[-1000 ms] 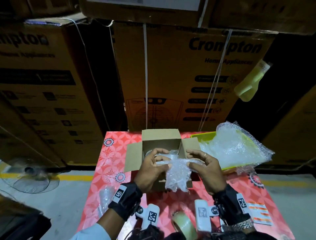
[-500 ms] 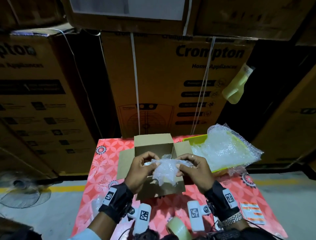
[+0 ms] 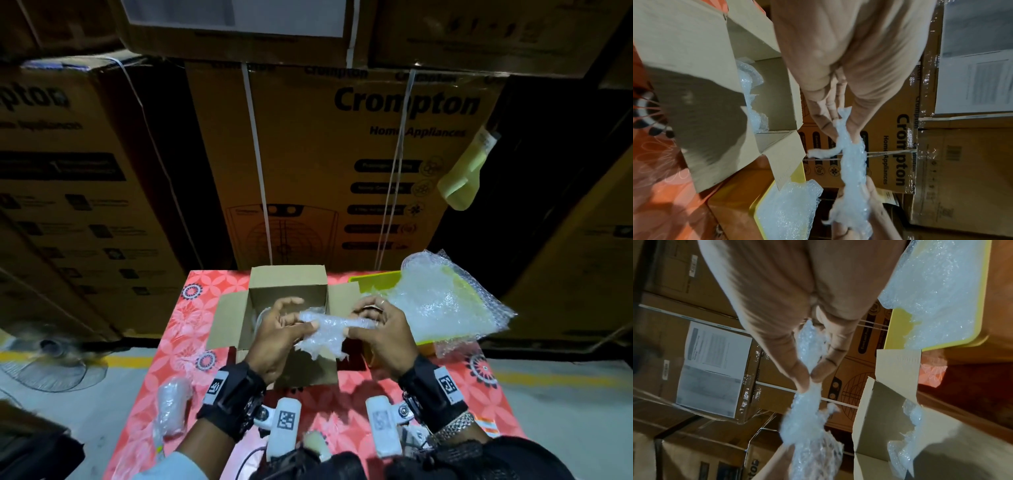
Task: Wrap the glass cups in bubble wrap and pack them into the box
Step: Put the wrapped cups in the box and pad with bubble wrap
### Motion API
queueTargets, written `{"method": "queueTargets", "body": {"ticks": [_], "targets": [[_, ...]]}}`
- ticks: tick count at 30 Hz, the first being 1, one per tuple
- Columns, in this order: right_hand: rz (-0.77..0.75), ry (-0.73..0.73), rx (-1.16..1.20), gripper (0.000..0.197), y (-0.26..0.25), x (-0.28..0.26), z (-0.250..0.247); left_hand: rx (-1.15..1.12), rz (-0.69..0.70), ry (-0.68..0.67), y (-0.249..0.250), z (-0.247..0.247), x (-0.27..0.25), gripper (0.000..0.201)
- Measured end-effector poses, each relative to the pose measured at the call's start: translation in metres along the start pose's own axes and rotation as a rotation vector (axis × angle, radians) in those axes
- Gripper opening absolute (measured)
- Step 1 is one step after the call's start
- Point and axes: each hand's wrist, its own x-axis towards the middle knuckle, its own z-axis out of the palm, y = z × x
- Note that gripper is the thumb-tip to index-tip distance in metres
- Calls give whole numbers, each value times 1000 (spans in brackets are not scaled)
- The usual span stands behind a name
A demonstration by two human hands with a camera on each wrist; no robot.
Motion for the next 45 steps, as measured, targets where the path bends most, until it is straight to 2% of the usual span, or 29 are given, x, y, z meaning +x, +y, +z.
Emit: {"method": "queueTargets", "body": {"ticks": [2,5,9,11,14,17,21,22,24,26,27,30,37,40,42,44,45], "targets": [[21,-61,-20,43,1,3,-13,40,29,-15,0,9,0,31],[41,-164,-162,32,5,7,-26,110,37,-59,-1,25,-4,17],[-39,-221,-345,19,19,17,-37,203,39,-23,-7,39,-9,18],[-103,-250,-411,16,26,20,-38,174,6,32,-10,42,-13,23],[-178,-273,-352,17,33,15,-33,37,-84,114,-9,47,-18,25],[-166,-284,-243,19,38,14,-26,-70,-157,139,-11,38,-16,18],[-159,-303,-173,12,41,12,-15,-18,-139,142,-7,19,-15,13],[-126,-304,-162,14,42,12,-12,12,-126,129,-7,13,-15,20],[-75,-295,-152,22,43,13,-5,31,-101,103,-9,2,-15,47],[-34,-298,-126,15,41,15,4,81,-72,82,-10,-10,-13,61],[-12,-314,-98,16,40,16,10,90,-68,75,-11,-15,-11,63],[41,-341,-105,40,39,21,25,60,-85,81,-10,-29,-7,62],[28,-484,-249,26,30,39,58,103,-70,43,-1,-67,8,64],[1,-457,-357,31,33,64,67,211,-36,180,-6,-86,18,51],[1,-393,-412,35,37,91,74,485,27,285,-18,-100,24,49],[12,-387,-513,32,39,123,86,809,93,326,-30,-112,24,64],[21,-399,-582,30,40,137,94,876,101,300,-37,-115,24,77]]}}
